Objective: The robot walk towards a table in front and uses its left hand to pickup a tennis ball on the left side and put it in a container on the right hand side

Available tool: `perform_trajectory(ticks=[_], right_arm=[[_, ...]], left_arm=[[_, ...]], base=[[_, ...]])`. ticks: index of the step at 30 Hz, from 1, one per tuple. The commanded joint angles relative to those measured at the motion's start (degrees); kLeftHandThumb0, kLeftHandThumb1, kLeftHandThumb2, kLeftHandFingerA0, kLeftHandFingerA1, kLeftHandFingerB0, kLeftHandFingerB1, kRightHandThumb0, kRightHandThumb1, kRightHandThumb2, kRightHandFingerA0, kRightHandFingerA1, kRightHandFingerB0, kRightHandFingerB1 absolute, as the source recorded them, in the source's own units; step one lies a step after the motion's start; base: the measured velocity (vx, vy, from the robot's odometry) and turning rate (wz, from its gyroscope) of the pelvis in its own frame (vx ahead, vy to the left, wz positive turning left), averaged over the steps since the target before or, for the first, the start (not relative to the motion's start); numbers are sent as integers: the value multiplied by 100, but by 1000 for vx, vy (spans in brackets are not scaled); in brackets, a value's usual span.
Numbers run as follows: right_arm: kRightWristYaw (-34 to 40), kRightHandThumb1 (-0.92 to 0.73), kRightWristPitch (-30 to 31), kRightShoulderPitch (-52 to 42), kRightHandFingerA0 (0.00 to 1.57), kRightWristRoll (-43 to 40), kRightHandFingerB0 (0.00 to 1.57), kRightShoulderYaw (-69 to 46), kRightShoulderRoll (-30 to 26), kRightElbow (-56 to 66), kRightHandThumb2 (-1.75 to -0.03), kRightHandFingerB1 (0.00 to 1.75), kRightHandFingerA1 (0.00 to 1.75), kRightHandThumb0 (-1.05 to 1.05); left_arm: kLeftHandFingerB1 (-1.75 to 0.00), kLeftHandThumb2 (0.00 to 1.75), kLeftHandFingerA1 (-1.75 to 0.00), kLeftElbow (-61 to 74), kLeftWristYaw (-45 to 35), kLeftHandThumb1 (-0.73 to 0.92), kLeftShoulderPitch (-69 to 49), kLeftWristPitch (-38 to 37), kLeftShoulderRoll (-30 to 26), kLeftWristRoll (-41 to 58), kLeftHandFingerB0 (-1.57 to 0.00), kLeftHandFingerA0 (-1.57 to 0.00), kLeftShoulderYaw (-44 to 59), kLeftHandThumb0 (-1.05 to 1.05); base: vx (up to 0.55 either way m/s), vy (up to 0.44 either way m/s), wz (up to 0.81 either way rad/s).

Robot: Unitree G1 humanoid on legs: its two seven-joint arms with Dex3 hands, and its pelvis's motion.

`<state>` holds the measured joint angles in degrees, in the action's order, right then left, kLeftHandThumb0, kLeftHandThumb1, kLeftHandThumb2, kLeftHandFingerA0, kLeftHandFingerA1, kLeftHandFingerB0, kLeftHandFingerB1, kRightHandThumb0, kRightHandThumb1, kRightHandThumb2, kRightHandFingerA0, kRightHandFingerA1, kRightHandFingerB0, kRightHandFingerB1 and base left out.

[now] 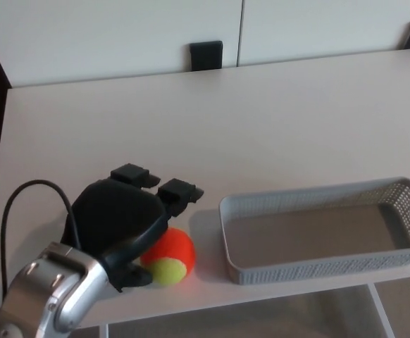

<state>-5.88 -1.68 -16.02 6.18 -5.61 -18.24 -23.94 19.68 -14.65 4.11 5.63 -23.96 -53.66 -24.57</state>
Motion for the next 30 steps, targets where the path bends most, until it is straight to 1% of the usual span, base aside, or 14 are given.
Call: perform_trajectory(ticks=[1,2,4,5,7,8,20,21,30], right_arm=[[-47,-66,84,114,48,-75,33,-62,-68,-4,-59,36,43,-33],[-39,-65,84,12,47,-54,33,-58,-75,19,-59,36,42,-33],[-35,-65,86,-33,47,-45,33,-56,-78,31,-59,36,42,-33],[-44,-66,94,-38,49,-34,33,-49,-92,40,-60,36,43,-33],[-56,-66,108,-45,49,-18,33,-38,-112,54,-60,36,43,-33],[-56,-66,120,-47,48,-28,33,-44,-106,61,-59,36,42,-33],[-84,-67,207,-1,47,47,33,11,-163,91,-60,35,42,-33],[-80,-66,197,8,47,33,33,-4,-163,77,-59,35,42,-32],[-135,-66,292,-25,48,-12,33,-33,-156,218,-59,36,42,-31]], left_arm=[[-31,51,-37,-44,-716,33,246,155,64,445,-30,-33,142,-38],[-35,57,-41,12,-750,29,174,165,84,437,-30,-33,111,-45],[-35,57,-41,39,-793,29,143,163,104,433,-30,-33,111,-45],[-31,52,-38,30,-815,31,155,171,135,452,-32,-36,107,-42],[-31,52,-38,16,-854,31,174,180,186,479,-32,-36,104,-42],[-35,57,-41,20,-885,28,178,173,179,484,-30,-33,104,-45],[-37,60,-42,26,-1077,28,212,202,214,554,-29,-34,117,-48],[-31,50,-37,22,-1110,32,231,203,216,548,-32,-37,105,-43],[-33,52,-40,-41,-986,31,207,127,270,422,-33,-40,72,-48]], base=[[0,0,0],[0,0,0],[0,0,0],[0,0,0],[0,0,0],[0,0,0],[0,0,0],[0,0,0],[0,0,0]])
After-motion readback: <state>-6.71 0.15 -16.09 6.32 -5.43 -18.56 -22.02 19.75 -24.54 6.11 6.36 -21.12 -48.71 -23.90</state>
